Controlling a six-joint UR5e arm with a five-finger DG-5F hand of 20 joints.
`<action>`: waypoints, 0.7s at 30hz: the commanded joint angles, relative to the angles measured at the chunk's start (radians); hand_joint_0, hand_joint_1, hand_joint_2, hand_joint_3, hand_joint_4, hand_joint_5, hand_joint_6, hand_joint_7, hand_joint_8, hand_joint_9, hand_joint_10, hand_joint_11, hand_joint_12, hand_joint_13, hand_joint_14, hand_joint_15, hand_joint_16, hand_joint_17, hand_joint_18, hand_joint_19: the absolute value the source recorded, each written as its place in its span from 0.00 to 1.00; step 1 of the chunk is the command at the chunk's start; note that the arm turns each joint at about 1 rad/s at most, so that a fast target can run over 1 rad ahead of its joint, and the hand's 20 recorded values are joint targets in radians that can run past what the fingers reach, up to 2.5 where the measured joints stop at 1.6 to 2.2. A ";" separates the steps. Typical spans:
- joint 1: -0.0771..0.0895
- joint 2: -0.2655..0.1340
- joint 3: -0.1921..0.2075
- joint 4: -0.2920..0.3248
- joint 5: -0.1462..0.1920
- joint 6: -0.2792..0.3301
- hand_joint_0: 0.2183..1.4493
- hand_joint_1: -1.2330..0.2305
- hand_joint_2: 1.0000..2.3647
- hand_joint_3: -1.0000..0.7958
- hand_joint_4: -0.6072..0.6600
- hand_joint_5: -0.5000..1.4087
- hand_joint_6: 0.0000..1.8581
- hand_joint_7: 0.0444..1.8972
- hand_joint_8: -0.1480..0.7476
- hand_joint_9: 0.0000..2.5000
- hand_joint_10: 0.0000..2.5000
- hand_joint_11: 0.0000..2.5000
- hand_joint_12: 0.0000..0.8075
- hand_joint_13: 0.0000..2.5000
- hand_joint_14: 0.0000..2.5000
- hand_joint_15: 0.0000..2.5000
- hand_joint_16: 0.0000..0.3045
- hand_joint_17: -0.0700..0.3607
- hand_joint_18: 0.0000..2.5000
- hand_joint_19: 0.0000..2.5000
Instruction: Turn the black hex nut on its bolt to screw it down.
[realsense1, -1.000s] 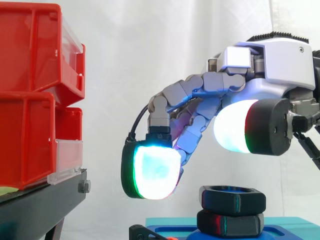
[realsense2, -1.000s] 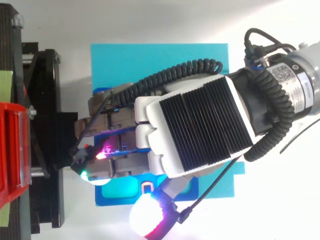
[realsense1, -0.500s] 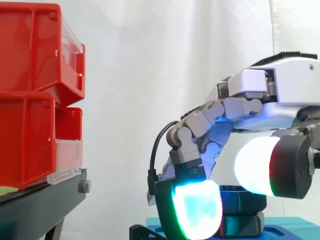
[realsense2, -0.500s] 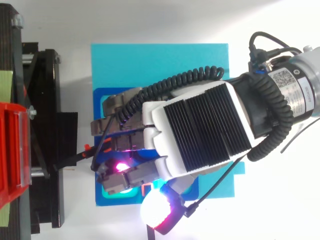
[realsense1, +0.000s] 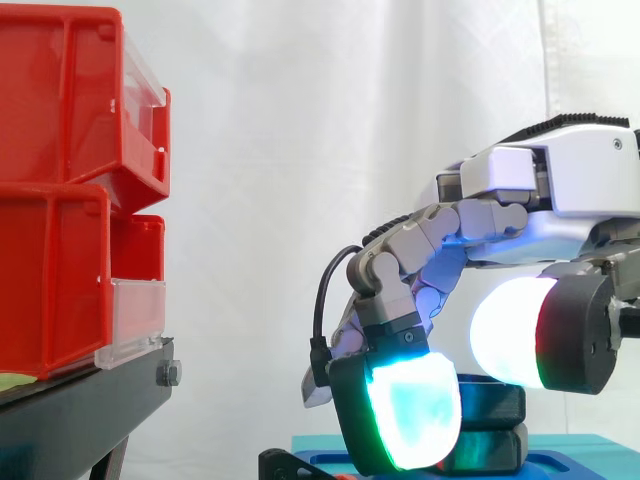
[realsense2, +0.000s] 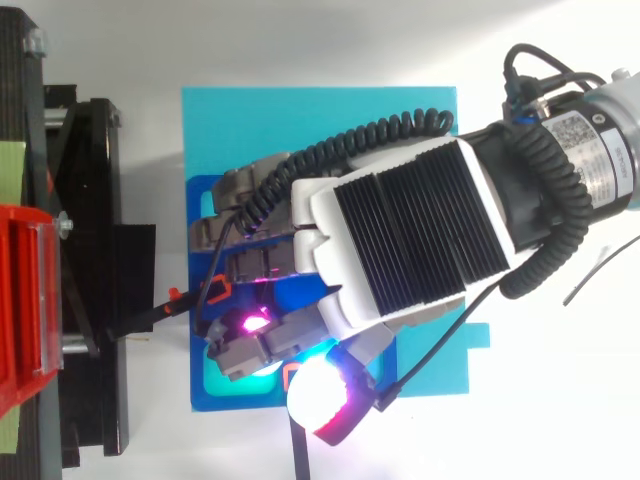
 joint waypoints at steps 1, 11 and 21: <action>-0.004 0.000 0.001 0.000 -0.001 0.000 0.26 0.63 0.00 0.28 0.38 0.29 0.27 0.68 0.47 0.41 0.00 0.08 0.39 0.27 0.00 0.07 0.14 0.39 0.22 0.23; -0.012 0.000 0.000 0.045 -0.001 -0.003 0.26 0.63 0.00 0.28 0.41 0.29 0.27 0.67 0.47 0.41 0.00 0.09 0.40 0.27 0.00 0.07 0.14 0.39 0.22 0.23; -0.024 0.000 0.001 0.055 -0.001 -0.020 0.25 0.63 0.00 0.28 0.44 0.29 0.27 0.66 0.47 0.40 0.00 0.10 0.40 0.27 0.00 0.07 0.14 0.39 0.22 0.23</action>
